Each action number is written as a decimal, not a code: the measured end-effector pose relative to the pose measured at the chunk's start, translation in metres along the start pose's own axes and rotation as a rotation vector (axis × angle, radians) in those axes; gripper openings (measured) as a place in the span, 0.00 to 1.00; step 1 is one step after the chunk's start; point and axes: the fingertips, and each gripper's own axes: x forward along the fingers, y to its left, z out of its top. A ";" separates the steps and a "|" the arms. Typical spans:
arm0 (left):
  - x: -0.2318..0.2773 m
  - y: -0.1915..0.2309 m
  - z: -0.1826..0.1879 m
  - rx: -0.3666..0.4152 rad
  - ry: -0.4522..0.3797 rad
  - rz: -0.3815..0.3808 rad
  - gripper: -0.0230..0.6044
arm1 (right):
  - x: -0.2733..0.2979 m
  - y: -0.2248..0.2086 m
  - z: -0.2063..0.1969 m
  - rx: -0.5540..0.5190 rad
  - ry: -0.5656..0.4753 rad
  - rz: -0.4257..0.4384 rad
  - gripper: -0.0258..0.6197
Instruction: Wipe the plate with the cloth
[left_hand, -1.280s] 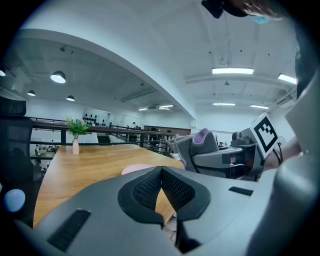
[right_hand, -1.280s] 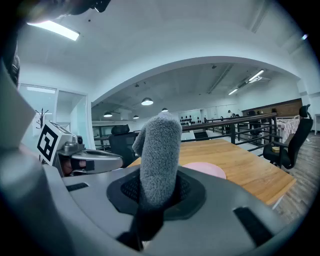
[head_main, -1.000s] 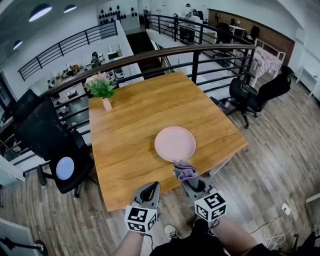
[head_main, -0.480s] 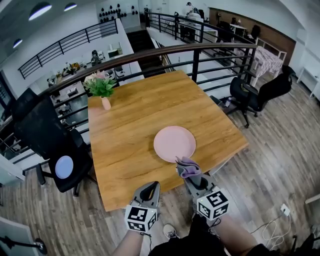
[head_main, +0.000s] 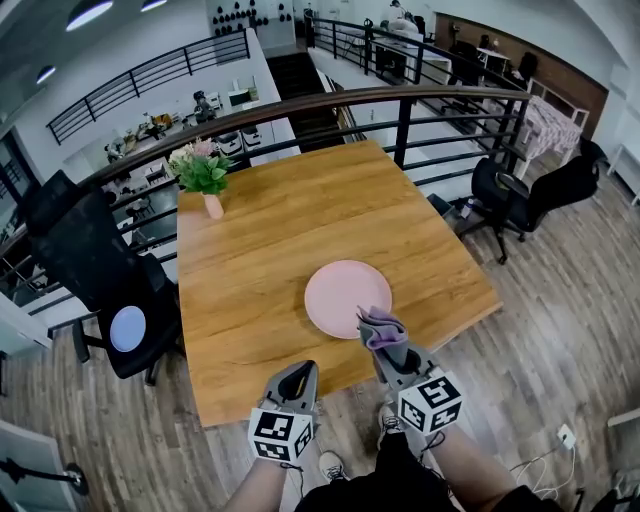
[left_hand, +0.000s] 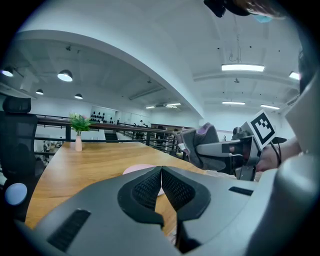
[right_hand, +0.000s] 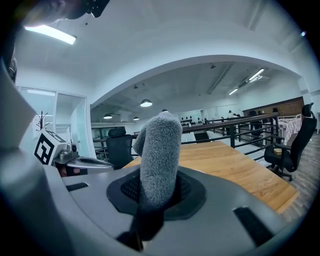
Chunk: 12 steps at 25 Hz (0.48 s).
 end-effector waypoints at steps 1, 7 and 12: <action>0.005 0.001 0.002 -0.001 -0.001 0.008 0.07 | 0.003 -0.006 0.001 0.002 0.002 0.005 0.15; 0.034 0.009 0.007 -0.017 0.008 0.053 0.07 | 0.028 -0.033 0.007 0.006 0.021 0.049 0.15; 0.062 0.017 0.007 -0.034 0.020 0.097 0.07 | 0.054 -0.058 0.010 0.000 0.037 0.096 0.15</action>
